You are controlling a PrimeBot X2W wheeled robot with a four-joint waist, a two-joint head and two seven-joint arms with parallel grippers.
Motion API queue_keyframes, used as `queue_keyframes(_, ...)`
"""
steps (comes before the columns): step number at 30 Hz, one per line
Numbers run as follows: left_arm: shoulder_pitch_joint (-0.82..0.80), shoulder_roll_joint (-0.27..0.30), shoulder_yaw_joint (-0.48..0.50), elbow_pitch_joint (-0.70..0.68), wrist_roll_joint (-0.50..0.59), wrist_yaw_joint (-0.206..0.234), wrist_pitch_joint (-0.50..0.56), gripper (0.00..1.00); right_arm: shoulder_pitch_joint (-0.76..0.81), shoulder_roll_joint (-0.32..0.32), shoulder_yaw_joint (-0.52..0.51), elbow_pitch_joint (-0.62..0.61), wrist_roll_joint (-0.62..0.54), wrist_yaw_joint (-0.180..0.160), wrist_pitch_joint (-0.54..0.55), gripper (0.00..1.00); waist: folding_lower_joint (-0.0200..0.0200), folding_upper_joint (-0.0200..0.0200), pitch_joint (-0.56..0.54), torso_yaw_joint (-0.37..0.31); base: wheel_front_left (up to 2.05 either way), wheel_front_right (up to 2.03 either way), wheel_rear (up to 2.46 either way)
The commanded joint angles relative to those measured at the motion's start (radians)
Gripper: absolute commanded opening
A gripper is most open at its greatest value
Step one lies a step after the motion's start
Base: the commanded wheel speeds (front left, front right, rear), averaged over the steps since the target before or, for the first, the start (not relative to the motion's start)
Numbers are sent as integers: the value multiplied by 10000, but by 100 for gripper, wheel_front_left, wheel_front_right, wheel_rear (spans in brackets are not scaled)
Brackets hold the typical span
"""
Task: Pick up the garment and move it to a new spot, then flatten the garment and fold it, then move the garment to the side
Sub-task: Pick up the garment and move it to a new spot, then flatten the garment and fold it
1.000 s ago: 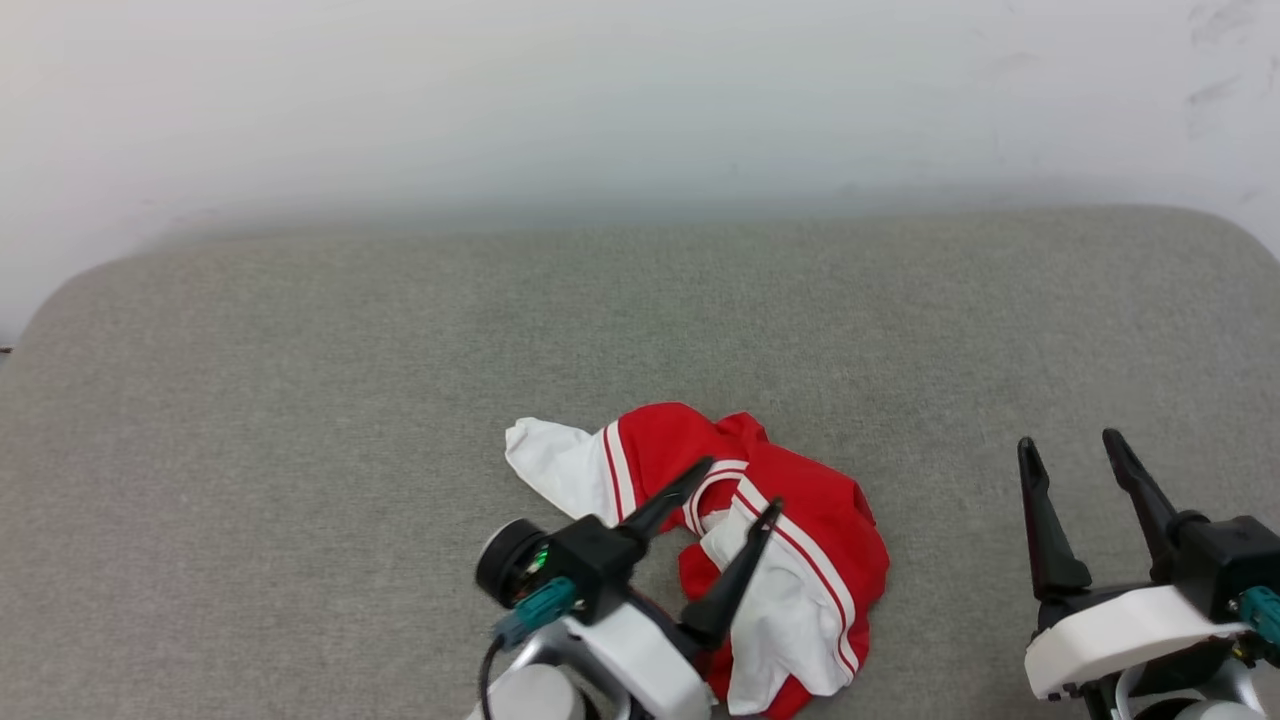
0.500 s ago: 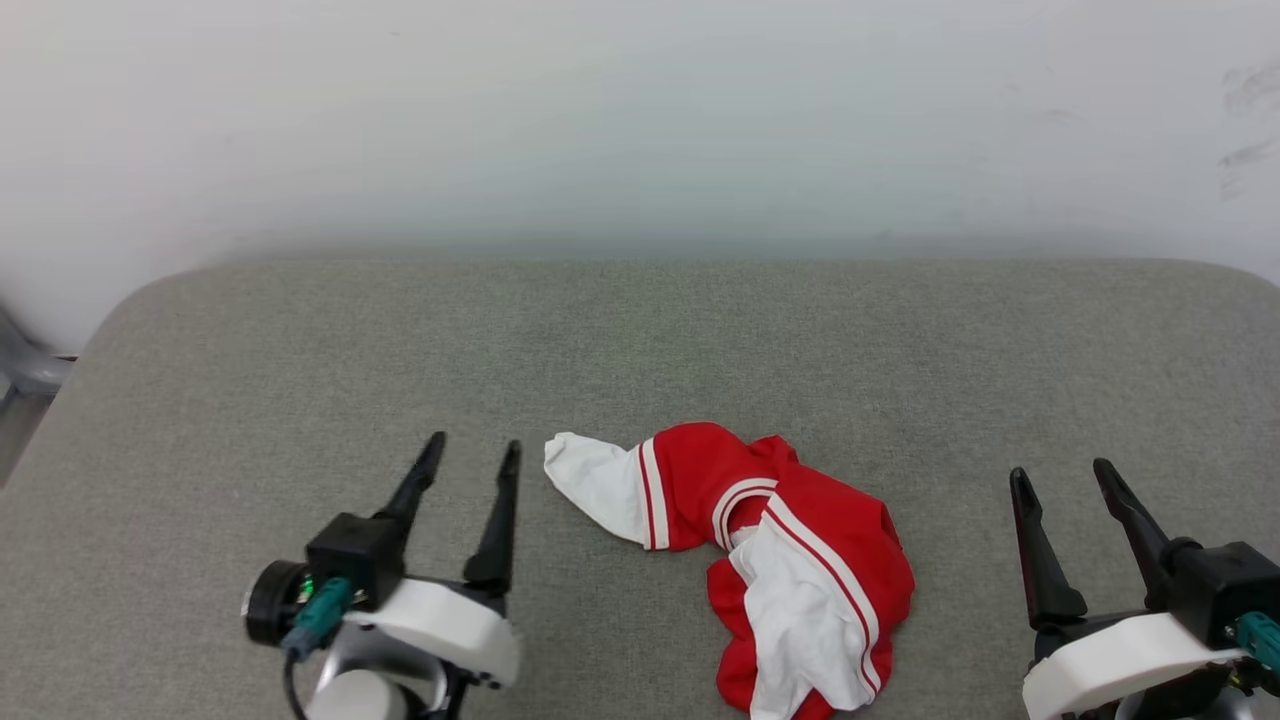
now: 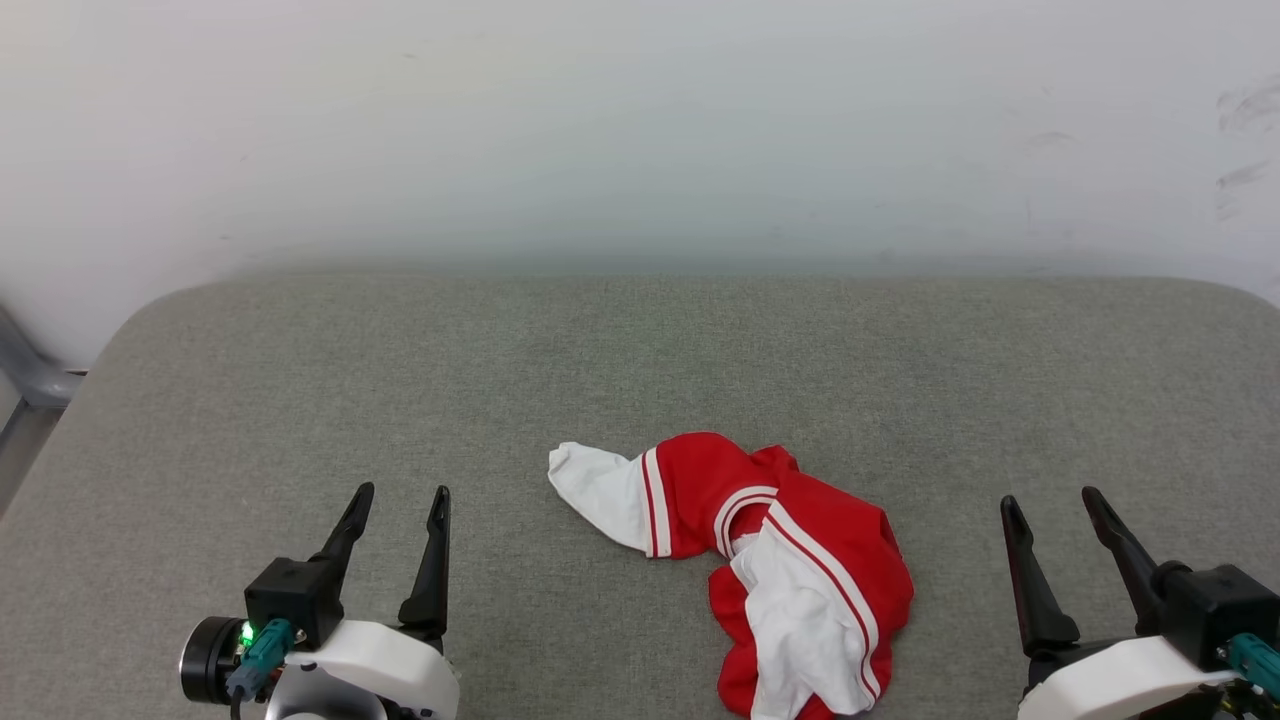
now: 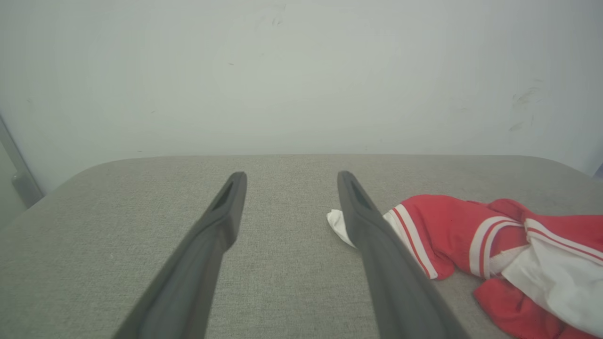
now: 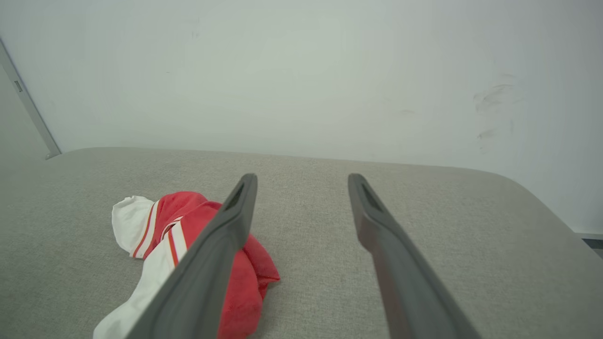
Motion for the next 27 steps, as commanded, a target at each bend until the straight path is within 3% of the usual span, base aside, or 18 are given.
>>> queue_keyframes(1, 136, -19, 25, 32, 55, -27, -25, 100, 117, 2, -37, 18, 92, -3, -39, 100, 1, 0, -12, -12, 0, 0, 0)
queue_keyframes(9, 167, -159, 125, 4, 126, -191, -25, 100, 185, 2, -25, 71, 29, -3, 132, 100, 1, 0, 2, -20, 0, 0, 0)
queue_keyframes(14, 50, -264, 132, -73, 192, -291, -25, 100, 178, 5, 327, 259, -151, -3, 1345, 100, 1, 0, 30, 0, 0, 0, 0)
queue_keyframes(18, -72, -346, 99, -138, 269, -379, -25, 100, 83, -48, 1331, 246, -146, -3, 3007, 100, 1, 0, 98, 105, 0, 0, 0)
queue_keyframes(27, -216, -590, 3, -320, 448, -531, -25, 100, -425, -1147, 3999, 116, 938, -5, 5483, 100, 1, 0, 316, 507, 0, 0, 0)
